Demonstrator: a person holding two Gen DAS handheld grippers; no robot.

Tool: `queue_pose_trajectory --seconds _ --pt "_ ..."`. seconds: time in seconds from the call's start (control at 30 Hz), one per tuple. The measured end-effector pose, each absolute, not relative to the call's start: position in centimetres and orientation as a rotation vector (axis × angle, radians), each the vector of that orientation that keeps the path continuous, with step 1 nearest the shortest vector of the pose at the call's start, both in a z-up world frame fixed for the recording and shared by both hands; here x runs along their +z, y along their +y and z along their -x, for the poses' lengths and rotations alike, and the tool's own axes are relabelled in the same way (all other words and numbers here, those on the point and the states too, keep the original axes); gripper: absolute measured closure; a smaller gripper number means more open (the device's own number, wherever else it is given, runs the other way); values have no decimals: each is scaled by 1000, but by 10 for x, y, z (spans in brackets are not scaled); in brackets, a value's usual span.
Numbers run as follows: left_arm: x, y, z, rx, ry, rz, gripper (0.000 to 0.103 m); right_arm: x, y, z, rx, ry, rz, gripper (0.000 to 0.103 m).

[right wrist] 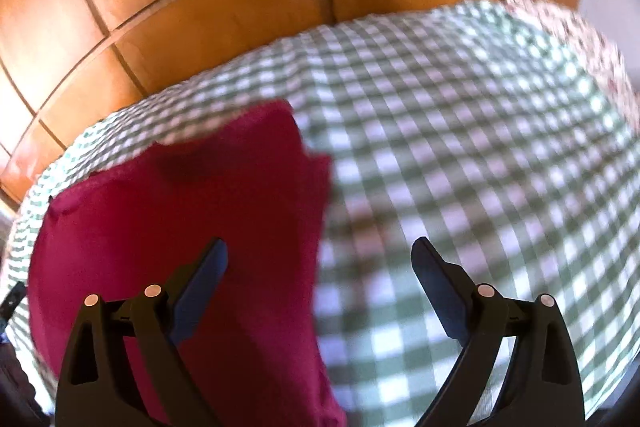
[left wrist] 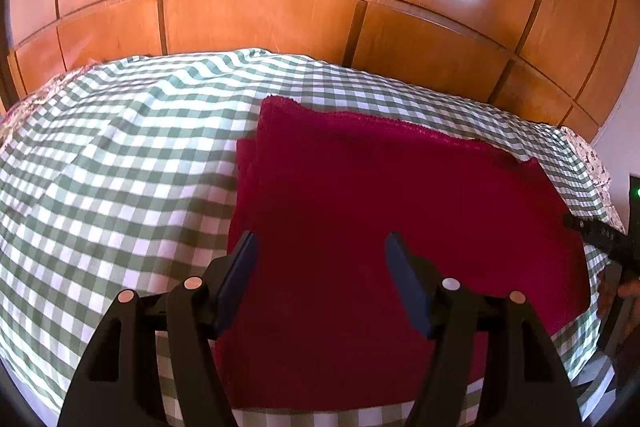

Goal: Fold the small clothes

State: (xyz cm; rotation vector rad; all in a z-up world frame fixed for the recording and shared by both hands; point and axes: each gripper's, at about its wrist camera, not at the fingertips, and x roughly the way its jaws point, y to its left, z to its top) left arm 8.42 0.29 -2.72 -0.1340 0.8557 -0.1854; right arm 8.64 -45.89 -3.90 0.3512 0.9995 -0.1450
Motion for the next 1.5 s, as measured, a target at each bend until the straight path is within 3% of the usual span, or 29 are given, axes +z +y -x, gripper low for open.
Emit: queue_pose_trajectory --seconds 0.33,0.6,0.8,0.97,1.33,1.5 --pt "-43 -3 -69 -237 906 129 37 -47 -449 -34 8 964 -555 13" --pt "-50 -12 -74 -227 928 102 31 -52 -431 -32 90 975 -602 44" --pt "-44 -2 -79 -258 948 174 37 -44 -423 -39 113 985 -582 69" --pt "-35 24 -86 -334 960 327 53 -9 -409 -44 164 920 -555 74" --pt "-20 77 -82 -386 902 471 54 68 -275 -89 432 819 -347 77" --pt "-22 98 -80 -393 899 538 54 56 -196 -106 545 885 -224 77"
